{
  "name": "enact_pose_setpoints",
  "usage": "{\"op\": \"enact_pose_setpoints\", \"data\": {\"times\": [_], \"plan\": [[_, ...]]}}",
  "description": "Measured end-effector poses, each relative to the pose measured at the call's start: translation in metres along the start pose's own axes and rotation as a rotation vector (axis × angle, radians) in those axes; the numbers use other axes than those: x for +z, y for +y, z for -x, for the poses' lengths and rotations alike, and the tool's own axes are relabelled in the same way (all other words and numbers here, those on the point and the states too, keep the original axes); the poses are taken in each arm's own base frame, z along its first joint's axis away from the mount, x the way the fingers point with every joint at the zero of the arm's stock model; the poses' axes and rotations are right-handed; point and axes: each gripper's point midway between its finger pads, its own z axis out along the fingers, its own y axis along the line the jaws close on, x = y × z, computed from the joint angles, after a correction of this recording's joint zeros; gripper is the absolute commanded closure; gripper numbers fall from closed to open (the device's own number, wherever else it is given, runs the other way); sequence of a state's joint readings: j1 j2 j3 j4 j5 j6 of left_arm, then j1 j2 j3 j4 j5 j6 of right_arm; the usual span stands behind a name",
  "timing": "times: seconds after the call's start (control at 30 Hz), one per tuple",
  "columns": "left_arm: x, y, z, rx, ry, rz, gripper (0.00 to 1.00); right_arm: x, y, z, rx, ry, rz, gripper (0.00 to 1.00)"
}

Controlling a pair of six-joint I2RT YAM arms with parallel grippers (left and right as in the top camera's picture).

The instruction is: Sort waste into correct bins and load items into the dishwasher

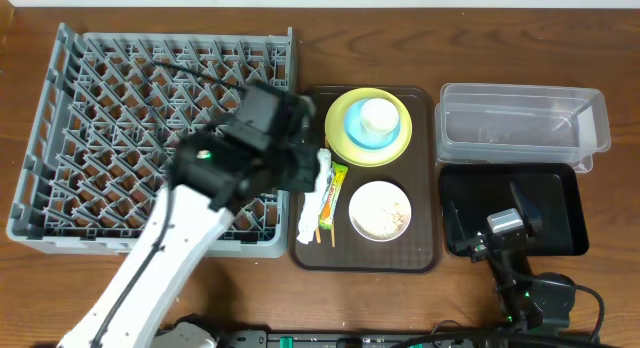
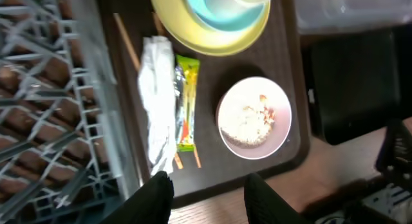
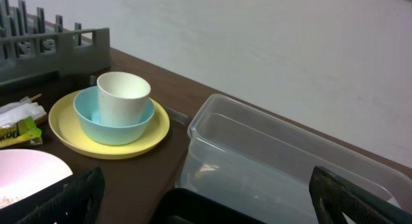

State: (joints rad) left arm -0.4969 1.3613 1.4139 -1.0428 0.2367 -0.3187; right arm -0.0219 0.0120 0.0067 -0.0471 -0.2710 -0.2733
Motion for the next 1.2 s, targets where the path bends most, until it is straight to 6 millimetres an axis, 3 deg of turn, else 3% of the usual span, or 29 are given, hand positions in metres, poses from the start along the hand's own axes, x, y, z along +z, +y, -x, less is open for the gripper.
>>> {"op": "enact_pose_setpoints", "data": {"times": [0.07, 0.27, 0.4, 0.53, 0.7, 0.9, 0.97, 1.03, 1.2], "plan": [[0.018, -0.008, -0.006, 0.020, 0.045, 0.017, 0.57, 0.000, 0.000, 0.000, 0.000, 0.000, 0.000, 0.01], [0.058, -0.003, -0.018, 0.029, 0.153, 0.110, 0.43, 0.000, 0.000, 0.000, 0.000, 0.000, 0.000, 0.01], [0.063, 0.004, -0.011, 0.013, 0.129, 0.133, 0.39, 0.000, 0.001, 0.008, -0.001, -0.034, 0.011, 0.01], [0.049, 0.016, 0.001, -0.019, 0.070, 0.143, 0.35, -0.002, 0.014, 0.027, 0.048, -0.114, 0.097, 0.01], [0.004, 0.054, 0.021, -0.123, -0.070, 0.189, 0.32, -0.004, 0.019, 0.027, 0.182, -0.028, 0.140, 0.01], [-0.044, 0.100, 0.027, -0.258, -0.193, 0.254, 0.19, 0.003, 0.002, 0.088, 0.272, 0.089, 0.179, 0.01], [-0.050, 0.109, 0.026, -0.286, -0.203, 0.271, 0.13, 0.012, -0.001, 0.104, 0.311, 0.162, 0.209, 0.01], [-0.053, 0.117, 0.022, -0.311, -0.193, 0.289, 0.12, 0.020, 0.000, 0.109, 0.364, 0.289, 0.251, 0.01], [-0.057, 0.135, 0.012, -0.344, -0.170, 0.359, 0.12, 0.051, 0.032, 0.118, 0.452, 0.607, 0.439, 0.01]]}}
